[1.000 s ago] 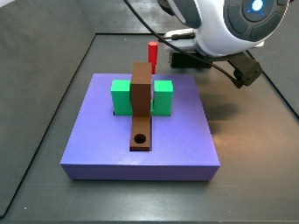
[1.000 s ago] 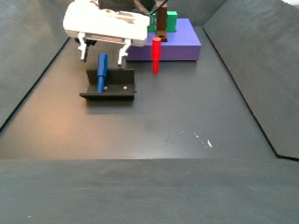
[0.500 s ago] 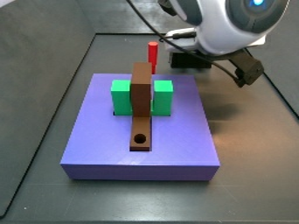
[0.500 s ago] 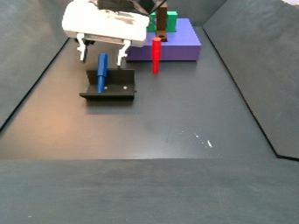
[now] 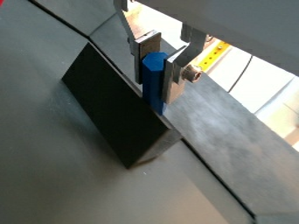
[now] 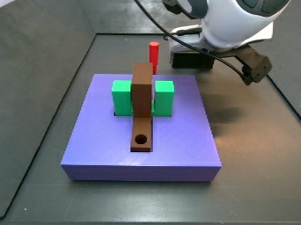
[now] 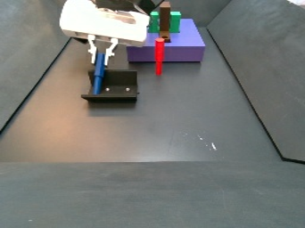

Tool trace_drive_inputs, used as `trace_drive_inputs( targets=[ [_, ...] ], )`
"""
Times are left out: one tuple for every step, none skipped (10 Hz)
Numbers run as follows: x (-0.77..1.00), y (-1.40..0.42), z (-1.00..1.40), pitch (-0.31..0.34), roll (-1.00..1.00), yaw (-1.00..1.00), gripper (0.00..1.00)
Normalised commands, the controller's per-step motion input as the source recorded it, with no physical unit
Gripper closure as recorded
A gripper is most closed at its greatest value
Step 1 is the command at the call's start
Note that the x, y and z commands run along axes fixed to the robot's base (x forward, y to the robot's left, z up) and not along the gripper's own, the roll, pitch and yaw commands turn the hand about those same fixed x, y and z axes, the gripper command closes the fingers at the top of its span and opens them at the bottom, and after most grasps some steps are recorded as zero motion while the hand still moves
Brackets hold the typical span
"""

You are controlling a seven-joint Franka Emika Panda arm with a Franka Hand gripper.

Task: Pick up the blue object. Move up. Place the blue object on the fixture. Regrasp the blue object. Move to above the board. Insert the blue object.
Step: Regrasp the blue object.

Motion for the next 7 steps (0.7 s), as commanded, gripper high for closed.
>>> trace_drive_inputs(
  targets=[
    [0.0, 0.0, 0.0, 0.0, 0.0, 0.0, 1.0],
    [0.0, 0.0, 0.0, 0.0, 0.0, 0.0, 1.0],
    [0.0, 0.0, 0.0, 0.0, 0.0, 0.0, 1.0],
    [0.0, 0.0, 0.0, 0.0, 0.0, 0.0, 1.0],
    [0.0, 0.0, 0.0, 0.0, 0.0, 0.0, 1.0],
    [0.0, 0.0, 0.0, 0.0, 0.0, 0.0, 1.0],
    [0.0, 0.0, 0.0, 0.0, 0.0, 0.0, 1.0]
  ],
)
